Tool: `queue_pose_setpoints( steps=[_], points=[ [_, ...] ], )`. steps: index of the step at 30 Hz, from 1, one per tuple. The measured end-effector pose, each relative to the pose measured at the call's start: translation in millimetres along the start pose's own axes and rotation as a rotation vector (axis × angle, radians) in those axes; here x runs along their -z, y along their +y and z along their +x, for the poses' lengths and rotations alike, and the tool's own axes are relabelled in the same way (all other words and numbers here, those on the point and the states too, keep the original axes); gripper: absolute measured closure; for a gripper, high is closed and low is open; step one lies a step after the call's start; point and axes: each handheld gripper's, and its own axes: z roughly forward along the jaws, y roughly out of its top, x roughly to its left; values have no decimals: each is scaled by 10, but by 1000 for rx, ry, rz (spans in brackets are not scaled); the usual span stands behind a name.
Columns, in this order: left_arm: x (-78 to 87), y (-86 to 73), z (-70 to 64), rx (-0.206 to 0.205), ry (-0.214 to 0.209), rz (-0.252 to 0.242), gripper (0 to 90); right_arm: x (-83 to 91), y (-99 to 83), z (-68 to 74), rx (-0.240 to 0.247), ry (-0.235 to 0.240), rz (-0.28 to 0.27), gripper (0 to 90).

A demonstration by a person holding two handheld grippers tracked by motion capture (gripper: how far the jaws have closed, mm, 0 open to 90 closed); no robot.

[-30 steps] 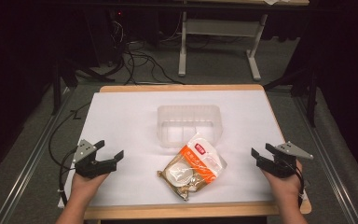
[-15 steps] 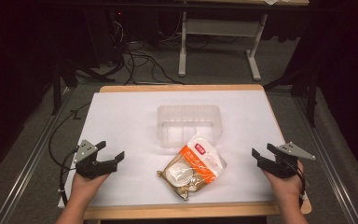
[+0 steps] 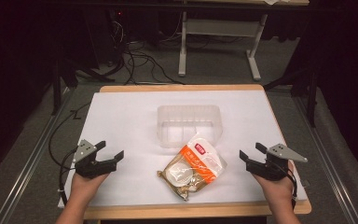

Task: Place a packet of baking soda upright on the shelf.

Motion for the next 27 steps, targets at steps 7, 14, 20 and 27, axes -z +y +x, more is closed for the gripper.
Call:
queue_pose_setpoints(
  steps=[7,14,20,27],
  points=[
    [1,2,-5,-8,3,-2,162,-81,52,272,42,58,6,234],
    [-4,1,-7,-13,0,1,162,-255,40,486,34,133,54,203],
    [-7,1,-10,-18,2,5,162,-365,13,583,33,150,90,203],
    [-14,-1,-19,-27,4,10,162,-495,-70,603,13,178,134,192]
  ],
)
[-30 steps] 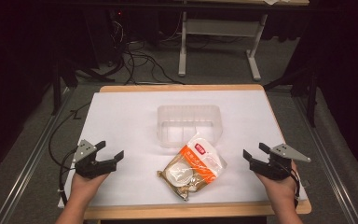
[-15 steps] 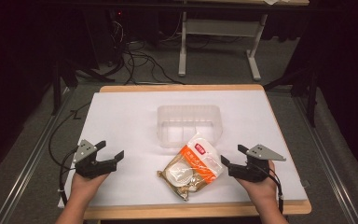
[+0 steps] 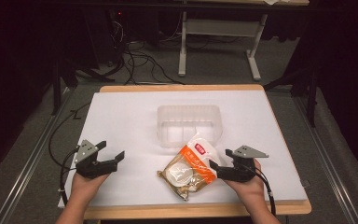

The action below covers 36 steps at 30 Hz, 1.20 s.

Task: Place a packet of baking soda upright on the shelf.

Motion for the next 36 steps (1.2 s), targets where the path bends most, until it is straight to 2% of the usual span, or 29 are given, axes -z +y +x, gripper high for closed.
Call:
queue_pose_setpoints(
  steps=[11,13,16,17,18,19,21,23,29,30,36],
  points=[
    [-7,-2,-5,-4,3,2,163,-111,-39,38,-24,39,30,189],
    [-6,-1,-5,-4,4,1,163,-147,-58,53,-35,62,47,226],
    [-6,-1,-5,-5,4,2,163,-158,-69,53,-40,71,51,270],
    [-7,-2,-7,-6,5,2,163,-165,-83,42,-53,91,47,321],
    [-7,-2,-7,-6,5,2,163,-165,-83,42,-53,91,47,321],
    [-7,-1,-9,-9,5,3,163,-168,-93,31,-60,108,48,383],
    [-6,0,-10,-12,5,4,163,-168,-98,25,-63,115,46,404],
    [-4,1,-12,-15,6,4,164,-162,-104,14,-70,135,43,476],
    [-3,2,-13,-16,6,4,164,-141,-98,13,-72,144,33,558],
    [-4,1,-13,-17,6,5,164,-131,-97,0,-72,151,27,594],
    [-8,2,-21,-23,7,8,164,-111,-92,-3,-76,163,20,641]
  ],
)
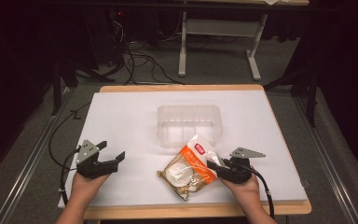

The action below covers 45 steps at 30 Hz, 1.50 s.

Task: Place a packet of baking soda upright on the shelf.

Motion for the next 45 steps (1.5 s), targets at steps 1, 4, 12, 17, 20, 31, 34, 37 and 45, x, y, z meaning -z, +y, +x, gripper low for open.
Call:
queue_pose_setpoints(
  steps=[1,4,12,17,20,31,34,37,45],
  points=[
    [0,0,-1,0,0,0,164,3,1,-2,5,1,-2,648],
    [-2,-1,-1,-1,1,0,165,13,3,2,4,4,-6,671],
    [0,0,-2,-2,0,0,165,37,8,12,12,12,-13,721],
    [-1,0,-2,-2,0,0,165,48,14,20,17,15,-24,768],
    [0,0,-2,-2,0,0,165,51,15,26,20,15,-27,782],
    [-6,-1,-9,-8,-3,5,166,72,35,88,43,24,-49,881],
    [-6,-2,-9,-7,-3,6,166,78,46,115,58,23,-57,893],
    [-9,-4,-7,-7,-3,7,166,87,52,125,63,26,-60,896],
    [-12,-6,-11,-6,-2,7,166,139,99,210,74,50,-98,900]
  ],
)
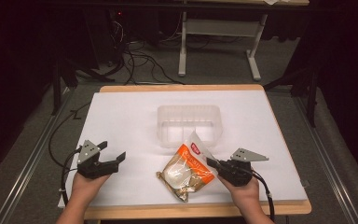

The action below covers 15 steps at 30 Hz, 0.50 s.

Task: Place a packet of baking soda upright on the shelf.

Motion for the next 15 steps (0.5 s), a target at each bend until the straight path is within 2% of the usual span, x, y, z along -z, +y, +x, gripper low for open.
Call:
queue_pose_setpoints(
  steps=[8,9,12,15],
  points=[
    [-3,-2,-4,-3,-1,4,166,33,50,68,35,12,-18,900],
    [-5,-3,-7,-6,0,5,166,44,70,95,51,16,-24,900],
    [-6,-3,-11,-6,-1,3,166,58,93,119,47,31,-38,900],
    [-6,-3,-8,-6,0,3,166,73,128,164,69,40,-47,900]
  ],
)
